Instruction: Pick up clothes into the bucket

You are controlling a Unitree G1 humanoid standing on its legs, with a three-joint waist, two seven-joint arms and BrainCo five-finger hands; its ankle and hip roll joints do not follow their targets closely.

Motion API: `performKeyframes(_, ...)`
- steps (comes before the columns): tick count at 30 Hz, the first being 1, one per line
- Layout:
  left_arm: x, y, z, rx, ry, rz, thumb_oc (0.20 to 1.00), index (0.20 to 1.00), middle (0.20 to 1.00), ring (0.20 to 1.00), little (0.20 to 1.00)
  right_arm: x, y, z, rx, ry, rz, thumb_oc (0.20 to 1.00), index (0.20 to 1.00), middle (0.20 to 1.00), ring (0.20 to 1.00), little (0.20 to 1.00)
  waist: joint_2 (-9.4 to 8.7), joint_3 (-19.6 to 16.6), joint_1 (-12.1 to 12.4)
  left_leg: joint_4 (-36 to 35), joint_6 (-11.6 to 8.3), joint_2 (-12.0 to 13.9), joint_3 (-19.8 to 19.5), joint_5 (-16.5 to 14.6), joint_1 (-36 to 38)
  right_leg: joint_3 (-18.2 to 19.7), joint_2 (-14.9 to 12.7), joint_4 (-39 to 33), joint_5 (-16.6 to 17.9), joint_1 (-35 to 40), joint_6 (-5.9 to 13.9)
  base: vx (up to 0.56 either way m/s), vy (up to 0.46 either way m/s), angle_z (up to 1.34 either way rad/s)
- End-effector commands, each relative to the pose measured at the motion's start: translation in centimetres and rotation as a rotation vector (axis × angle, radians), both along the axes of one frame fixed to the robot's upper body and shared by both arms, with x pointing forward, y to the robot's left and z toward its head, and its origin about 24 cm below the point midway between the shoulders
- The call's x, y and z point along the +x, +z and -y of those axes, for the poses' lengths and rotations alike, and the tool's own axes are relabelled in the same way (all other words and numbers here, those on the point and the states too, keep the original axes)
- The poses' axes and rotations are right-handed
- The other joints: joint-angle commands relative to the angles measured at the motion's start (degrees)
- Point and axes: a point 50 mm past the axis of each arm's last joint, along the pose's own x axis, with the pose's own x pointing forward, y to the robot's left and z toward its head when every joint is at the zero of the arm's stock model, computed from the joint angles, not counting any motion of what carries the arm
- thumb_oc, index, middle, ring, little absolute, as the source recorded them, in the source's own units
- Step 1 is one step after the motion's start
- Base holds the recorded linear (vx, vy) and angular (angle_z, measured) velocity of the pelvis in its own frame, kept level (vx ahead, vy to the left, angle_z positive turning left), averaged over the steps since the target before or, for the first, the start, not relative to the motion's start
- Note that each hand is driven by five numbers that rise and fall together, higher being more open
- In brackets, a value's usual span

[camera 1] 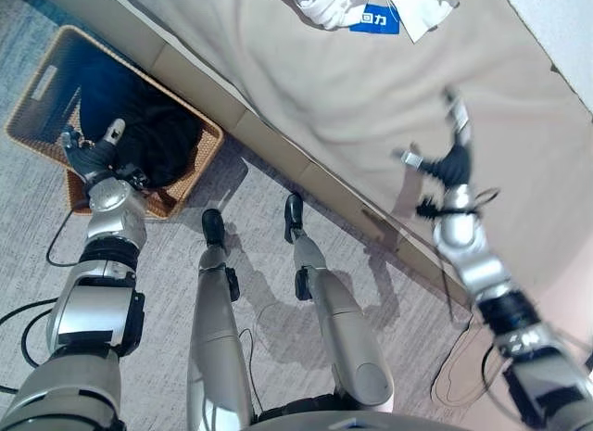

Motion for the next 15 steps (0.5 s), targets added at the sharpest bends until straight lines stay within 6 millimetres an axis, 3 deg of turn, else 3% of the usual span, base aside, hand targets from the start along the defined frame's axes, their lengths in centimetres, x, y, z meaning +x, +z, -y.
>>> performKeyframes(1,-0.4,-0.8,0.6,0.135,-0.002,-0.058,1.000,1.000,1.000,1.000,1.000,-1.1,3.3,0.7,-0.006,-0.044,0.165,1.000,1.000,1.000,1.000,1.000,1.32,0.87,2.82,2.15,1.29,-3.34,-1.73,-3.34,3.57,-2.49,-5.80,7.92,-7.34,3.51,6.09,0.01,0.007,0.13)
performKeyframes(3,-0.6,-2.5,1.8,0.229,-0.039,-0.145,1.000,1.000,1.000,1.000,1.000,-0.6,5.2,1.2,-0.006,-0.073,0.198,1.000,1.000,1.000,1.000,1.000,2.36,0.87,3.69,0.87,1.27,-3.66,-2.26,-2.60,4.13,-2.79,-6.41,9.57,-8.20,2.90,5.80,0.02,-0.014,0.08)
performKeyframes(4,-1.3,-5.0,3.1,0.254,-0.082,-0.203,1.000,1.000,1.000,1.000,1.000,-0.1,7.0,1.9,0.022,-0.100,0.221,1.000,1.000,1.000,1.000,1.000,3.39,0.87,5.27,-0.35,1.23,-3.85,-2.78,-1.88,4.80,-3.31,-6.89,11.00,-8.88,2.39,5.58,0.03,-0.018,0.14)
performKeyframes(5,-1.4,-5.1,3.2,0.249,-0.080,-0.203,1.000,1.000,1.000,1.000,1.000,0.1,7.1,1.8,0.018,-0.096,0.221,1.000,1.000,1.000,1.000,1.000,3.59,0.87,4.93,-0.56,1.21,-3.91,-2.85,-1.79,4.93,-3.36,-6.97,11.19,-9.02,2.37,5.57,0.03,-0.030,0.25)
performKeyframes(6,-1.9,-6.4,3.7,0.269,-0.106,-0.246,1.000,1.000,1.000,1.000,1.000,0.4,8.0,2.1,0.021,-0.115,0.230,1.000,1.000,1.000,1.000,1.000,3.90,0.87,5.41,-1.16,1.14,-4.02,-3.12,-1.46,5.37,-3.47,-7.11,11.89,-9.46,2.26,5.43,0.03,-0.060,0.28)
performKeyframes(7,-2.8,-8.4,5.3,0.264,-0.157,-0.267,1.000,1.000,1.000,1.000,1.000,1.1,9.3,2.8,0.042,-0.142,0.225,1.000,1.000,1.000,1.000,1.000,4.76,0.87,6.57,-2.53,1.10,-4.30,-3.75,-0.78,6.20,-4.07,-7.43,12.92,-10.12,2.28,5.20,0.03,-0.058,0.25)
performKeyframes(8,-2.8,-8.4,5.3,0.264,-0.157,-0.266,1.000,1.000,1.000,1.000,1.000,1.1,9.3,2.8,0.042,-0.142,0.226,1.000,1.000,1.000,1.000,1.000,4.78,0.87,6.50,-2.56,1.09,-4.31,-3.77,-0.76,6.20,-4.09,-7.44,12.93,-10.13,2.28,5.20,0.04,-0.070,0.21)
performKeyframes(10,-3.8,-10.3,6.5,0.280,-0.217,-0.305,1.000,1.000,1.000,1.000,1.000,1.9,10.7,3.7,0.071,-0.182,0.210,1.000,1.000,1.000,1.000,1.000,5.63,0.87,7.97,-4.09,0.98,-4.50,-4.52,0.00,7.24,-4.80,-7.77,13.99,-10.78,2.36,5.03,0.04,-0.058,0.22)
performKeyframes(13,-5.1,-12.3,9.8,0.231,-0.389,-0.279,1.000,1.000,1.000,1.000,1.000,3.0,12.4,6.0,0.075,-0.283,0.137,1.000,1.000,1.000,1.000,1.000,7.56,0.87,9.81,-8.34,0.46,-4.70,-6.49,2.12,9.63,-6.29,-8.18,15.86,-12.27,2.60,4.59,0.05,-0.103,0.26)
performKeyframes(15,-5.4,-12.5,10.7,0.223,-0.436,-0.262,1.000,1.000,1.000,1.000,1.000,3.3,12.9,6.8,0.056,-0.329,0.111,1.000,1.000,1.000,1.000,1.000,8.31,0.87,10.24,-9.52,0.35,-4.70,-7.27,2.85,10.07,-6.91,-8.34,16.54,-12.69,2.48,4.45,0.04,-0.081,0.34)
